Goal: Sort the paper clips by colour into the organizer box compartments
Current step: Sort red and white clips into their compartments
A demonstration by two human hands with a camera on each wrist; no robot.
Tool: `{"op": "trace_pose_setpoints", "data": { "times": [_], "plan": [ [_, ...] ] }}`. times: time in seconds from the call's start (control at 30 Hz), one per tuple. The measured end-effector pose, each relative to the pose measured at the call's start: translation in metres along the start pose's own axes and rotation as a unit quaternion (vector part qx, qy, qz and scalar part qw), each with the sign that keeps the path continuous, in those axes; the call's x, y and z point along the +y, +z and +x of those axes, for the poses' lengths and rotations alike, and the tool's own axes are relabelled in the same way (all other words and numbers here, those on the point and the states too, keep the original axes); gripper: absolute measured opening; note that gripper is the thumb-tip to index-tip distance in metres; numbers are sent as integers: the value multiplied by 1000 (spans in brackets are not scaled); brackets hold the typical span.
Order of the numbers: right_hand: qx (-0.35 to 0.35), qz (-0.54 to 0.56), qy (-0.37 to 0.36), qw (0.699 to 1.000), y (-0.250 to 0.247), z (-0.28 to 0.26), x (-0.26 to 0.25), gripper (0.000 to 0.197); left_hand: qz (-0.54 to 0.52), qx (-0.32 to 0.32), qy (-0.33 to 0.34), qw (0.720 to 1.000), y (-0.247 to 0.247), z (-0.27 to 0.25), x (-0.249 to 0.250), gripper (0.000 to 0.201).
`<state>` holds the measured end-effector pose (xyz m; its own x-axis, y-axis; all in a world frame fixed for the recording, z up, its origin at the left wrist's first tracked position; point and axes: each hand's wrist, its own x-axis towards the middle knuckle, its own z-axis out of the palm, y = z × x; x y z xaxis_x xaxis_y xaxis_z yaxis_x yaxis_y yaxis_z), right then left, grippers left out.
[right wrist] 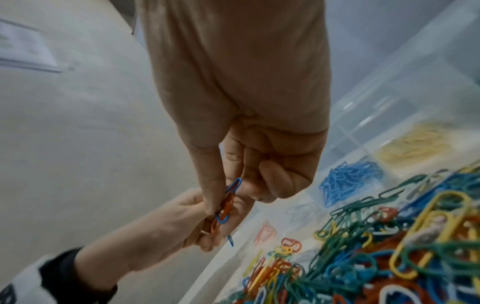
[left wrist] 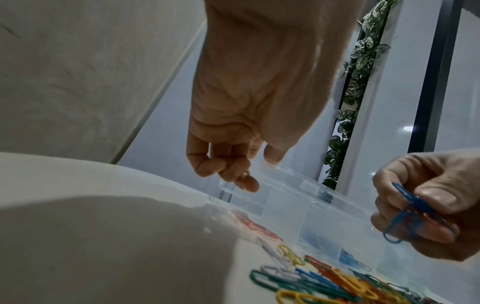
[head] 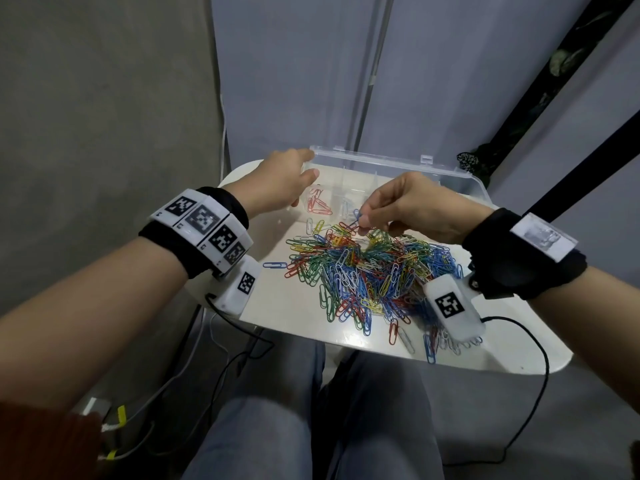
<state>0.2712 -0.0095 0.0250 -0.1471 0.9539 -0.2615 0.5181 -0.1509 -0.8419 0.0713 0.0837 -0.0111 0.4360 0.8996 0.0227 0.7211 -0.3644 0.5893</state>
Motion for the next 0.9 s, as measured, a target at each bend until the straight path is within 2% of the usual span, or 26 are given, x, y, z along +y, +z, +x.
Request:
{"op": "trace_pose_setpoints", "data": {
  "times": [0.13, 0.4, 0.5, 0.7, 0.9],
  "plan": [
    [4, 74, 31, 997, -10, -4, 6, 8, -1, -1, 2, 1000, 0, 1, -1, 48],
    [38, 66, 59, 995, -16, -8, 13, 8, -3, -3, 0, 1000, 0, 2, -2, 48],
    [51, 39, 54, 996, -14, -10, 14, 5, -5, -5, -3, 1000, 1, 2, -2, 48],
    [86, -132, 19, 987, -2, -14, 16, 7, -7, -3, -5, 1000, 0, 0, -1, 49],
    [99, -112, 31, 988, -5, -12, 16, 9, -8, -2, -5, 1000, 1, 0, -2, 49]
  ]
}}
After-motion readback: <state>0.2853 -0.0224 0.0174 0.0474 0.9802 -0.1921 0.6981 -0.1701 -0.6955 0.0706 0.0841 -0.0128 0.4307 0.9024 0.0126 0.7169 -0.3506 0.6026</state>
